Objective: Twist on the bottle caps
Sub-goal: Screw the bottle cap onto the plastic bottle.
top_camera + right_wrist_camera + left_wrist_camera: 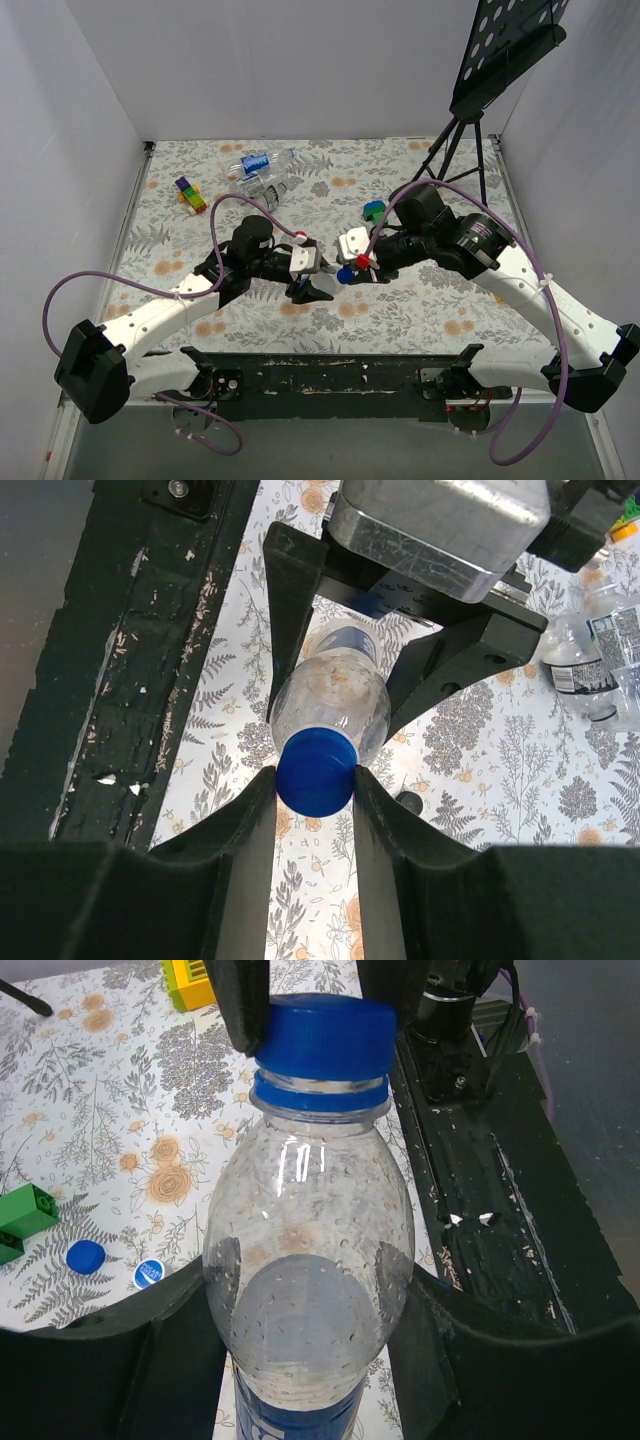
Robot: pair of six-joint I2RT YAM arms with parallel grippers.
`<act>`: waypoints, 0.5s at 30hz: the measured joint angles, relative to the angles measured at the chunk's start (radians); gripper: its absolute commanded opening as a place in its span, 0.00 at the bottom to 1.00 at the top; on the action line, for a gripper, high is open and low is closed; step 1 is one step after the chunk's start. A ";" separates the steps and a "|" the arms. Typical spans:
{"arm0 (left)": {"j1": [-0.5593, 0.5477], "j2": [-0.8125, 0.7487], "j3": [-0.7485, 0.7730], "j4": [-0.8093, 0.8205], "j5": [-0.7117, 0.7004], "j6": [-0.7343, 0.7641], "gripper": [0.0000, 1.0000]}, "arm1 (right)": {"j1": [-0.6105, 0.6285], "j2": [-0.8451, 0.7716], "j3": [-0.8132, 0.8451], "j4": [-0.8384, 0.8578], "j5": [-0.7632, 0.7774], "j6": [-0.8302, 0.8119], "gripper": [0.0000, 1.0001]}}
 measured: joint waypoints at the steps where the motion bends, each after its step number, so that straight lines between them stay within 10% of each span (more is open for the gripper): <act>1: 0.000 0.000 0.000 -0.001 -0.002 0.000 0.00 | 0.000 0.000 0.000 0.000 0.002 0.000 0.25; 5: 0.001 -0.001 -0.001 0.005 -0.021 -0.002 0.04 | 0.000 0.001 -0.001 0.009 0.020 0.027 0.04; 15: -0.010 -0.069 -0.183 0.242 -0.361 0.031 0.17 | -0.002 -0.052 -0.233 0.367 0.189 0.408 0.01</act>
